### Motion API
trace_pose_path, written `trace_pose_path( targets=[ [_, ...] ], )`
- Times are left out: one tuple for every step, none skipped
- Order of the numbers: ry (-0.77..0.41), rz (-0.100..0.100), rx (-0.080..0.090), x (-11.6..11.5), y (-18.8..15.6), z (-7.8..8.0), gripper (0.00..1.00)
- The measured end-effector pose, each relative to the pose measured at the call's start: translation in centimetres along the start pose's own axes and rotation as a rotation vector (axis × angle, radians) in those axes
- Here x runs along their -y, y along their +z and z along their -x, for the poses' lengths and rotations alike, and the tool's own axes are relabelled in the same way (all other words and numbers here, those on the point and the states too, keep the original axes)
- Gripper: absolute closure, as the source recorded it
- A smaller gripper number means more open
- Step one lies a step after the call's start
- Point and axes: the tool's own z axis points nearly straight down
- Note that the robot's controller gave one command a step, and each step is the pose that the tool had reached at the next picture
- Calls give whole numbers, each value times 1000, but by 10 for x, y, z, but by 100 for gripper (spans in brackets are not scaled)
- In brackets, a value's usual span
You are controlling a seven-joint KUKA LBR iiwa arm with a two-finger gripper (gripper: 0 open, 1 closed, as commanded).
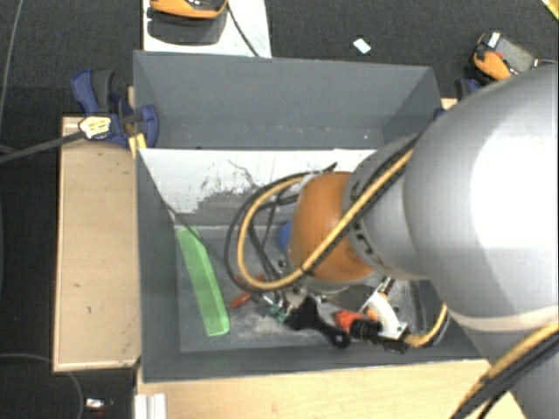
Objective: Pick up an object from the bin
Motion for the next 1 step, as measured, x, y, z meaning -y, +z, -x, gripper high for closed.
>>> trace_pose_path(
  targets=[
    [-3, -7, -4, 1, -34, 0, 100]
  ],
)
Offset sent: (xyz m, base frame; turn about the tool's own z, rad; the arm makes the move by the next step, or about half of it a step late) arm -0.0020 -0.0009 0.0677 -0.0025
